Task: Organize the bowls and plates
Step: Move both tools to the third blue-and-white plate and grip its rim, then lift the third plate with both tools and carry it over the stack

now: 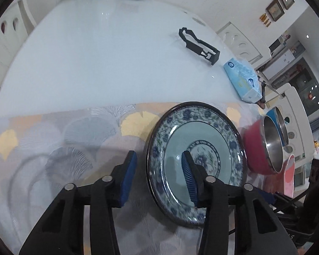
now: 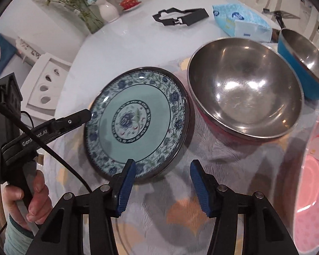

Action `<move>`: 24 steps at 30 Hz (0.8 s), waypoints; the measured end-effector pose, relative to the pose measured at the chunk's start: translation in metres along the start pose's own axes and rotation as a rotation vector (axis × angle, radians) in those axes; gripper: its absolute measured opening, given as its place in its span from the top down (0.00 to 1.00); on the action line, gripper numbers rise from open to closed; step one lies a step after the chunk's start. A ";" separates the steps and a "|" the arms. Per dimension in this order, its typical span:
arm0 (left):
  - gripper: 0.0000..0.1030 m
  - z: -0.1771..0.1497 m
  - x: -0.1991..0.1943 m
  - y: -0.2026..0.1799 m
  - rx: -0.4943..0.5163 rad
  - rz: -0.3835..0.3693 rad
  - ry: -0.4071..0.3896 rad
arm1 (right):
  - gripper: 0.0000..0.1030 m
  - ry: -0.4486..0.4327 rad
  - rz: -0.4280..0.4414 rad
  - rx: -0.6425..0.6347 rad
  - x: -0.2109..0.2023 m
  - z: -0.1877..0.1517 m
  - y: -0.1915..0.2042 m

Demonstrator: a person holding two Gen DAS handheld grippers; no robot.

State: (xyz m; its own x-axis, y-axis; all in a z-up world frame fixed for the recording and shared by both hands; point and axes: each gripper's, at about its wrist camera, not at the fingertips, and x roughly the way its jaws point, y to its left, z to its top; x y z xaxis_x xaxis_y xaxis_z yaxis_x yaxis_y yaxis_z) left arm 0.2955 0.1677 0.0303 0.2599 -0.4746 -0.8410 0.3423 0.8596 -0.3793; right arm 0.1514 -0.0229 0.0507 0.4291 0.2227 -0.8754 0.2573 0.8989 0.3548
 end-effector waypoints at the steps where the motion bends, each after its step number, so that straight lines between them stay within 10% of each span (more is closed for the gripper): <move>1: 0.68 0.001 0.004 0.001 -0.004 -0.012 0.005 | 0.51 0.000 -0.001 0.001 0.002 0.001 -0.001; 24: 0.71 0.003 -0.003 0.001 0.033 -0.053 -0.034 | 0.64 0.017 0.030 -0.077 0.026 0.010 0.008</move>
State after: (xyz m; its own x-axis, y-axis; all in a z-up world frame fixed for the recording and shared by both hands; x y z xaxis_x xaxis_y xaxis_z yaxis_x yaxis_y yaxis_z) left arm 0.2974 0.1696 0.0339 0.2707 -0.5263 -0.8060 0.3859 0.8264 -0.4100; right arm 0.1734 -0.0137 0.0342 0.4206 0.2558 -0.8704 0.1768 0.9179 0.3551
